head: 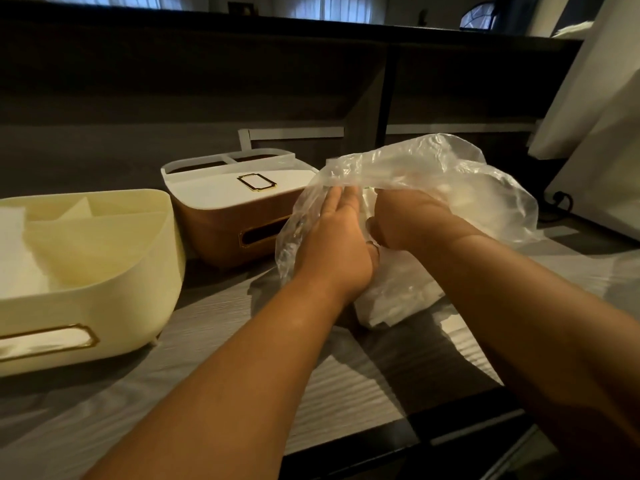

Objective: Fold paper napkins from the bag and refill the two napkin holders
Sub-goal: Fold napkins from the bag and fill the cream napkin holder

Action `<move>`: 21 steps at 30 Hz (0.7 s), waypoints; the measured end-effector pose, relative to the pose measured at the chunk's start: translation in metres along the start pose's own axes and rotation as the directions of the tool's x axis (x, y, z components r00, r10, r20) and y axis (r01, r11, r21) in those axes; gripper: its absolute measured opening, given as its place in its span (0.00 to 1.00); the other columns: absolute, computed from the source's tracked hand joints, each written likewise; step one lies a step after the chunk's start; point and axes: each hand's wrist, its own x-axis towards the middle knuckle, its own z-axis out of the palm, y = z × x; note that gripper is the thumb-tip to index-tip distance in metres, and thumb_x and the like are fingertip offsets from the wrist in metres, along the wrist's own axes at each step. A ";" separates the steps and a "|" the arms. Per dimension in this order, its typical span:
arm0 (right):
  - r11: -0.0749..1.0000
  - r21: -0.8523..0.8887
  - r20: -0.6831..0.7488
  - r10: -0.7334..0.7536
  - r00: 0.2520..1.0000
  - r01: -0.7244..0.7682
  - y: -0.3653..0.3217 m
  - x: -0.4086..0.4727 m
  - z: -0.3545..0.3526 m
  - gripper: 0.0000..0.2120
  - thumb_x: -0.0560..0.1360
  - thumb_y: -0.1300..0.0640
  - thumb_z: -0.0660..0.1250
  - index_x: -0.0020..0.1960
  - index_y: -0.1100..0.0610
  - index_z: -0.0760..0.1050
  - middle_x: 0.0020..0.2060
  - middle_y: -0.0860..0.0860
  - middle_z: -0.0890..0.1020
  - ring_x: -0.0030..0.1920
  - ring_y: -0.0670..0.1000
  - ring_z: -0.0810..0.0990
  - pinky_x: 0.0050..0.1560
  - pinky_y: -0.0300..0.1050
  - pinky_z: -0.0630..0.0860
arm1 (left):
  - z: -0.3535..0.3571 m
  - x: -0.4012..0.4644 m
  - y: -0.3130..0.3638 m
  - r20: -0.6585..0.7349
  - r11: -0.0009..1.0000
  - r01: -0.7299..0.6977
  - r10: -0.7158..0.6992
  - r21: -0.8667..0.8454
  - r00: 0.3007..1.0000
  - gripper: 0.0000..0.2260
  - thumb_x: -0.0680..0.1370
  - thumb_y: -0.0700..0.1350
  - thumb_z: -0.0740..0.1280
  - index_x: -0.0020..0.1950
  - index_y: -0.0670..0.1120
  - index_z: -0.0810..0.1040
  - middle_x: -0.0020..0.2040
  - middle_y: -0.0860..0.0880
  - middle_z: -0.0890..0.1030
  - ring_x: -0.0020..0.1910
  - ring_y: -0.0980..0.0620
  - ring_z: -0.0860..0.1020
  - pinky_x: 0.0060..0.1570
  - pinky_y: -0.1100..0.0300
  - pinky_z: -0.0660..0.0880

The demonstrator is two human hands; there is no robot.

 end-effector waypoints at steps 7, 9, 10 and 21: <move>0.994 -0.011 0.094 0.113 0.989 -0.113 -0.009 0.030 0.009 0.19 0.81 0.52 0.63 0.72 0.52 0.69 0.63 0.55 0.76 0.63 0.60 0.75 0.57 0.52 0.70 | -0.002 0.000 -0.001 0.025 1.000 -0.004 0.004 -0.011 1.000 0.36 0.81 0.47 0.67 0.82 0.53 0.49 0.83 0.52 0.50 0.81 0.49 0.47 0.77 0.52 0.48; 0.993 0.004 0.105 0.119 0.987 -0.120 -0.009 0.034 0.010 0.20 0.82 0.55 0.62 0.73 0.54 0.68 0.66 0.56 0.75 0.66 0.60 0.74 0.60 0.53 0.69 | -0.001 0.001 -0.003 0.018 1.000 -0.009 0.010 -0.022 1.000 0.36 0.80 0.47 0.68 0.82 0.53 0.51 0.82 0.52 0.52 0.81 0.48 0.49 0.77 0.52 0.49; 0.992 0.012 0.112 0.121 0.986 -0.123 -0.010 0.033 0.010 0.20 0.81 0.56 0.62 0.73 0.55 0.68 0.63 0.56 0.76 0.64 0.60 0.74 0.60 0.53 0.70 | -0.001 0.001 -0.004 0.014 1.000 -0.012 0.012 -0.023 1.000 0.36 0.80 0.47 0.68 0.82 0.52 0.52 0.82 0.51 0.53 0.81 0.48 0.49 0.77 0.52 0.50; 0.961 0.257 -0.301 -0.019 0.954 0.100 -0.002 -0.026 -0.004 0.12 0.79 0.59 0.66 0.61 0.49 0.79 0.49 0.48 0.80 0.47 0.53 0.78 0.43 0.43 0.75 | -0.017 0.001 -0.010 -0.062 0.999 0.013 -0.015 -0.044 0.998 0.34 0.80 0.49 0.68 0.81 0.54 0.55 0.81 0.53 0.57 0.80 0.47 0.53 0.78 0.48 0.53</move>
